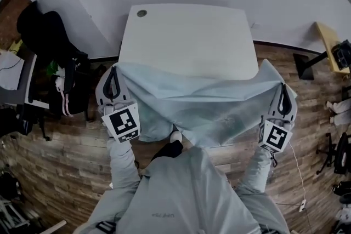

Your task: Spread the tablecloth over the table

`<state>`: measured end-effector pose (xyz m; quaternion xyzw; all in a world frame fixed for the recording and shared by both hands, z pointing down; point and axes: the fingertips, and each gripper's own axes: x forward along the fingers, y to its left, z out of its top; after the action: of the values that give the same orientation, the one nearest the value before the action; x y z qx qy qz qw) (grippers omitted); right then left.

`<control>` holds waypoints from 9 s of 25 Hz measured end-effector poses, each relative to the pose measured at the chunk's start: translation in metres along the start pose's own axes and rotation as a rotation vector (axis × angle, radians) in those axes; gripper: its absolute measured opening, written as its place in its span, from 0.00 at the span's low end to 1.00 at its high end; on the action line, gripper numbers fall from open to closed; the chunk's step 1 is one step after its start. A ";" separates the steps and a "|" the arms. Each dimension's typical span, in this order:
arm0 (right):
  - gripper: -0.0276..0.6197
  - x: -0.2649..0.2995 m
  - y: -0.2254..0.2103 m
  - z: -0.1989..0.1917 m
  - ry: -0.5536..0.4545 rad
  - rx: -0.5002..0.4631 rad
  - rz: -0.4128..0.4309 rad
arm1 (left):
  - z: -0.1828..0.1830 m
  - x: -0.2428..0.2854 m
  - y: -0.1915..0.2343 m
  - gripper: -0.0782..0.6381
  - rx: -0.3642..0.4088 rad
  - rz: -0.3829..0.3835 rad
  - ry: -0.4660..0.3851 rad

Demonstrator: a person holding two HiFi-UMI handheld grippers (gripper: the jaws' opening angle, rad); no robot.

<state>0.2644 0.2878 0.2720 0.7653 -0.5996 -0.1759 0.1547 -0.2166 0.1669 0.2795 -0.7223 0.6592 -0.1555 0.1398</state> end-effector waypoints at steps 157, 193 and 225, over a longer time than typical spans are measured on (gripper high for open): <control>0.25 0.407 0.185 -0.256 0.577 0.177 0.488 | -0.220 0.415 -0.144 0.38 0.008 -0.396 0.616; 0.40 0.321 0.193 -0.321 0.740 0.309 0.351 | -0.250 0.360 -0.220 0.40 -0.204 -0.405 0.626; 0.40 0.469 0.127 -0.365 0.693 0.253 0.406 | -0.208 0.461 -0.305 0.38 -0.211 -0.393 0.646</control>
<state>0.4233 -0.1883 0.6148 0.6585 -0.6675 0.2008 0.2837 0.0138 -0.2631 0.6120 -0.7589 0.5308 -0.3301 -0.1825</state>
